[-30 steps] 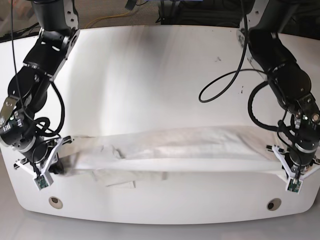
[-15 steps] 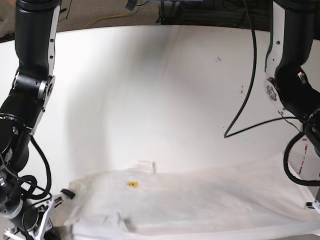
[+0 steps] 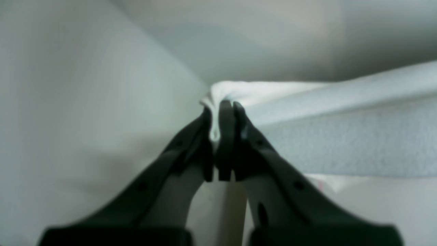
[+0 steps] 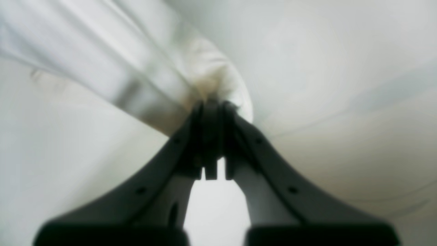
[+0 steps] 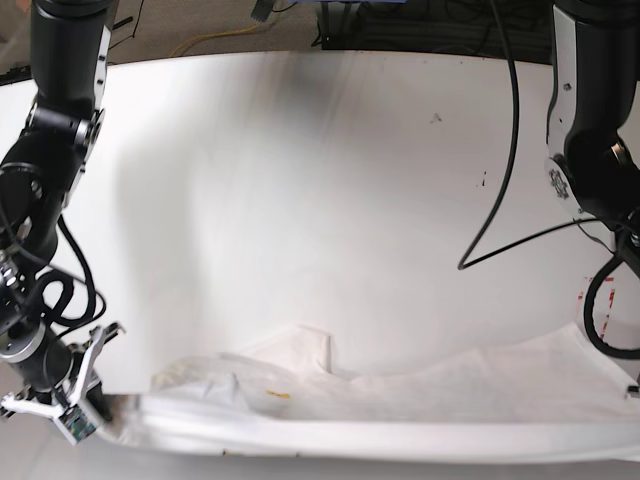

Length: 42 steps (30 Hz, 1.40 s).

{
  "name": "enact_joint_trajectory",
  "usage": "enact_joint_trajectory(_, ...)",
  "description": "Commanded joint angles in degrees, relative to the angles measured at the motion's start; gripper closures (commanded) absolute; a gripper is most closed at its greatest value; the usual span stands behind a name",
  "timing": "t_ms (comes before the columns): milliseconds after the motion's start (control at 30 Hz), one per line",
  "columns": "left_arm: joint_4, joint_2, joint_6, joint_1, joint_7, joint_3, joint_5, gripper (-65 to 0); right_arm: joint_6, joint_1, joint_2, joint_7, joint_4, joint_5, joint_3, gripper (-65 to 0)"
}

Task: Fold the T-shirt properly
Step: 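Lift the shirt with both grippers and lay it down again flatter, then fold the held shirt edge over onto the shirt with both grippers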

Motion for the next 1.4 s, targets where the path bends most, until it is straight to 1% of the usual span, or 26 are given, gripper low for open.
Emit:
enact_joint_trajectory(0,3.1,-0.1,0.3,1.8,0.8,-0.1,1.3,0.0,-0.1,-2.5,1.1,-0.5,2.9,-1.5,2.1,0.0)
enact_joint_trajectory(67,5.8,1.4,0.3,6.7,2.5,-0.3,1.3,0.0,-0.1,-8.6,-0.6,-0.5,4.8,-1.5,4.4,0.0)
enact_joint_trajectory(167,6.7,2.3,0.3,13.7,4.4,-0.3,1.3,0.0,-0.1,-16.1,-2.7,-0.5,5.9,-1.5,8.2,0.0)
enact_joint_trajectory(333,6.7,2.9,0.3,24.4,4.4,-3.3,1.3,0.0,-0.1,-25.7,-6.4,-0.4,5.9,-1.5,13.0,0.0)
enact_joint_trajectory(400,6.7,4.1,0.3,28.7,4.4,-4.6,1.4,0.0,-0.1,-30.1,-8.1,-0.4,5.9,-1.5,15.4,0.0)
enact_joint_trajectory(467,6.7,5.0,0.3,32.8,4.4,-5.3,1.4,0.0,-0.1,-33.4,-9.8,-0.4,5.8,-1.5,17.0,0.0)
enact_joint_trajectory(600,6.6,5.6,0.3,41.3,4.2,-6.9,1.4,0.0,-0.1,-39.1,-13.5,-0.4,5.6,-1.7,19.1,0.0)
enact_joint_trajectory(667,6.6,6.4,0.3,44.4,3.1,-7.1,1.4,0.0,-0.1,-41.0,-14.9,-0.4,5.6,-1.9,19.7,0.0)
enact_joint_trajectory(733,6.6,7.4,0.3,48.8,0.8,-7.4,1.6,0.0,-0.1,-43.4,-16.3,-0.4,5.6,-1.8,20.2,0.0)
enact_joint_trajectory(933,6.3,8.0,0.3,59.9,-6.1,-13.4,1.4,0.0,-0.1,-49.6,-19.3,-0.6,5.6,-1.5,23.5,0.0)
enact_joint_trajectory(1033,5.9,8.1,0.3,63.6,-8.3,-15.3,1.3,0.0,-0.1,-52.0,-19.8,-0.6,5.6,-1.5,24.3,0.0)
enact_joint_trajectory(1100,5.8,8.9,0.3,65.4,-8.9,-16.8,1.2,0.0,-0.1,-53.7,-20.5,-0.4,5.6,-1.5,24.7,0.0)
enact_joint_trajectory(1267,6.0,9.7,0.3,65.5,-9.2,-17.8,1.2,0.0,-0.1,-54.8,-20.9,-0.4,5.7,-1.5,24.7,0.0)
enact_joint_trajectory(1367,6.0,10.6,0.3,63.3,-9.2,-17.8,1.2,0.0,-0.1,-54.3,-20.9,-0.4,5.7,-1.5,24.7,0.0)
